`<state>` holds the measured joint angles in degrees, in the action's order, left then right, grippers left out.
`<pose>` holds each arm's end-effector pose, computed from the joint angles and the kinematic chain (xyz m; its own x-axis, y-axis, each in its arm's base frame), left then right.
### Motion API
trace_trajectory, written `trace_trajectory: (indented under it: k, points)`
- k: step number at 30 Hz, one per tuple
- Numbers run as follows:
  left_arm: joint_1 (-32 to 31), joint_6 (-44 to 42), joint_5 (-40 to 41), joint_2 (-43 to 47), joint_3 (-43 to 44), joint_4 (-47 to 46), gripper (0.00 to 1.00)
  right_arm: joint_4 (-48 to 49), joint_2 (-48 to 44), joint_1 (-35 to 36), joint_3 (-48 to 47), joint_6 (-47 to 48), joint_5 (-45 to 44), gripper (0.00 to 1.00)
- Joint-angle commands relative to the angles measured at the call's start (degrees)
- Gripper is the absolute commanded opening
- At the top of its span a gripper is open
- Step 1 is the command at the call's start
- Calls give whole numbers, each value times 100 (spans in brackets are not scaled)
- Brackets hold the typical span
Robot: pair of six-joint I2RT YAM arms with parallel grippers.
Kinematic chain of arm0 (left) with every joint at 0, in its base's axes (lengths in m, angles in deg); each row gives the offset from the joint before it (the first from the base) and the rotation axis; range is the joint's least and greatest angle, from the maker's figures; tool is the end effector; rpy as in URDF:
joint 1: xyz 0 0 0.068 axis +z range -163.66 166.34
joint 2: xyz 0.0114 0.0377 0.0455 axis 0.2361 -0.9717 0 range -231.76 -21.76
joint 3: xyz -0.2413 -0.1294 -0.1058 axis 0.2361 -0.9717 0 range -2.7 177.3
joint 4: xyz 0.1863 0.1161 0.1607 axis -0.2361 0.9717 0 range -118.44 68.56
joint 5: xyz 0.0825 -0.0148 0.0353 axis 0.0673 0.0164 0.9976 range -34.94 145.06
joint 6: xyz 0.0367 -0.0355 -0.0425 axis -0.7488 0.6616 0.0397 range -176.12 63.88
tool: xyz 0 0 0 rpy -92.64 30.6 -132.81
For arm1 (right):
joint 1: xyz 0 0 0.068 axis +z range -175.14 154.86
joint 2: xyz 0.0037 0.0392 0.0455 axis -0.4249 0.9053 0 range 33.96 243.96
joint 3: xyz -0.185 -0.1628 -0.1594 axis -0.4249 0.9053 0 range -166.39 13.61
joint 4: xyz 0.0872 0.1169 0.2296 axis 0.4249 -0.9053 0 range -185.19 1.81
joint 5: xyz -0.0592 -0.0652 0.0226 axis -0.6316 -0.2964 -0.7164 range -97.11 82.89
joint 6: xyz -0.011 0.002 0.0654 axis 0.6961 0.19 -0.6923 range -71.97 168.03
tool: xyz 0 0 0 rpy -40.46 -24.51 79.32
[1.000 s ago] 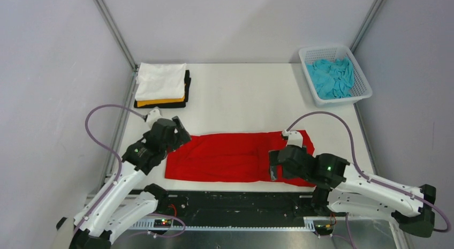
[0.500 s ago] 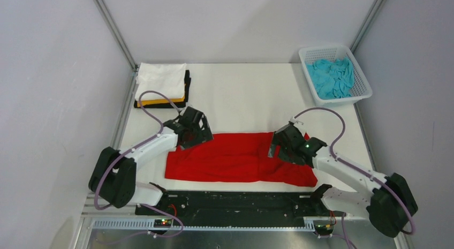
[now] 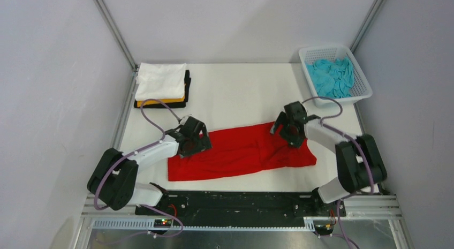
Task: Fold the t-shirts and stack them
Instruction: Rotate the tshirt 90 degrees
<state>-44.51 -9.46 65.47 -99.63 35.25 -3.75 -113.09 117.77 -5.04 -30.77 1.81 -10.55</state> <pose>0.2187 -0.1194 0.1604 -0.8507 -0.3250 -0.4131 -0.2635 0.9437 -0.1998 0.2641 0.0933 0.1668 -0.8157 0.4689 -0.3387 0.3906 0.8784 0.2754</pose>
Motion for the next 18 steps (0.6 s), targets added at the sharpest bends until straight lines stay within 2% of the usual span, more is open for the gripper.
trace_trajectory:
  k: [1,4,9,11,17,18]
  points:
    - [-499,584,-335,62,-390,151,100,422,1125,-277,-913,497,254,99]
    - [-815,1081,-40,382,-310,140,100,570,2002,-427,-1799,811,434,100]
    - [-1199,1590,474,234,123,-29,100,154,3738,-561,-4186,1078,1222,99]
    - [-1485,1865,521,0,242,-75,100,-495,4339,-444,-5112,1330,1383,99]
    - [-2616,2438,323,-987,622,-141,100,-1141,5902,-225,-7662,1771,2070,99]
    - [-2736,2463,269,-1161,719,-129,100,-1259,6275,-225,-8338,1803,2104,99]
